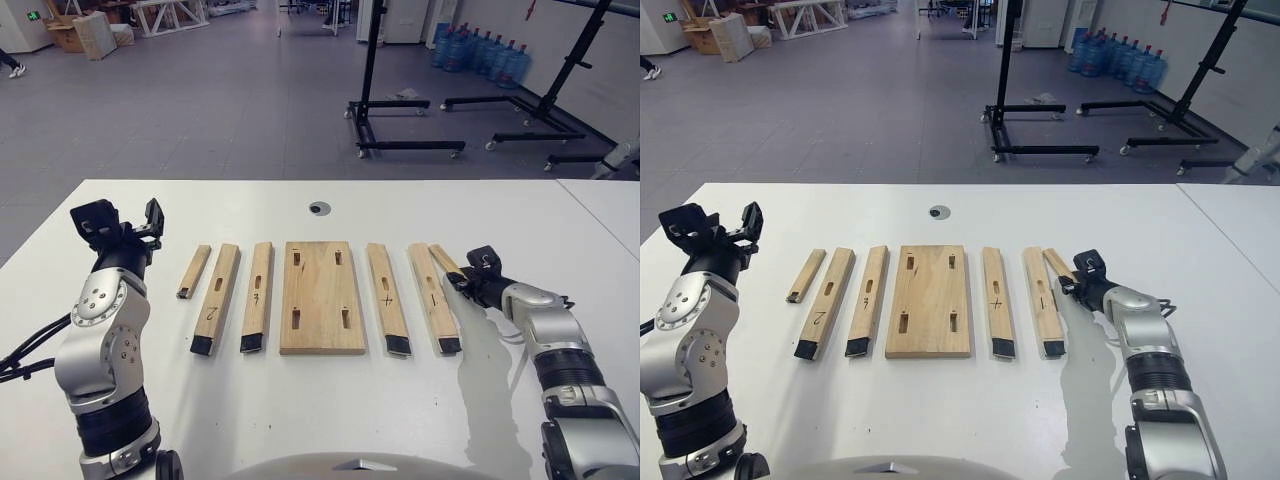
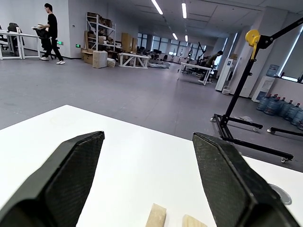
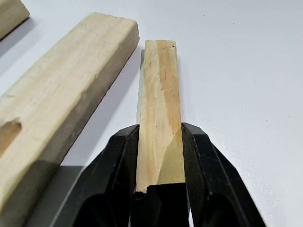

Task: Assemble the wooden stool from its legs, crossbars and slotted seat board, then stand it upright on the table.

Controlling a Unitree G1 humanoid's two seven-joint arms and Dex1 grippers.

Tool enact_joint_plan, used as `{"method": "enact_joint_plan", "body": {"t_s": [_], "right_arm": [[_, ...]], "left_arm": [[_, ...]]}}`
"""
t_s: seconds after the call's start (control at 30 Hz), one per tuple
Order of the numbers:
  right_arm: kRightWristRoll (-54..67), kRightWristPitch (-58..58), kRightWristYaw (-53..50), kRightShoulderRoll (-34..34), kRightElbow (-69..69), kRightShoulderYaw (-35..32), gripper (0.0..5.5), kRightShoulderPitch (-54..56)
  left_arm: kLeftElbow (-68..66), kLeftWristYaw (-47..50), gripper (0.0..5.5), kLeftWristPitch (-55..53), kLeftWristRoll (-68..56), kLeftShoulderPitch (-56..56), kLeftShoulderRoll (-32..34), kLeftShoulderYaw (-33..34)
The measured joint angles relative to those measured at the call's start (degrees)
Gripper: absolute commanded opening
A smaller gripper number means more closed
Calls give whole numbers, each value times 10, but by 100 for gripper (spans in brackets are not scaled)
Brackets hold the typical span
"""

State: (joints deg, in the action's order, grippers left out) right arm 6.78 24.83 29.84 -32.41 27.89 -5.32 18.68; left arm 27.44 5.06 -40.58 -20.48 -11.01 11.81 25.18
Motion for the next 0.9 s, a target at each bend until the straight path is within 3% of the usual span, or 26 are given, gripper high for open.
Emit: {"method": "enact_joint_plan", "body": {"t_s": [0.2, 0.4, 0.47, 0.67, 0.9], "right_arm": [[38, 15, 3, -10, 16, -61, 129, 16], [77, 7, 14, -42, -28, -98, 129, 153], [95, 25, 21, -3, -111, -66, 129, 157], [45, 5, 29, 99, -353, 146, 129, 84], [22, -9, 12, 115, -391, 164, 129, 78]], "left_arm": [[-21, -64, 339, -86, -155, -30, 3, 37], [-41, -81, 339, -177, -413, -99, -14, 63], [-74, -47, 339, -181, -476, -124, -37, 59], [-111, 29, 339, -167, -589, -157, -103, 1], [-108, 53, 339, -131, -608, -140, -106, -39]]}}
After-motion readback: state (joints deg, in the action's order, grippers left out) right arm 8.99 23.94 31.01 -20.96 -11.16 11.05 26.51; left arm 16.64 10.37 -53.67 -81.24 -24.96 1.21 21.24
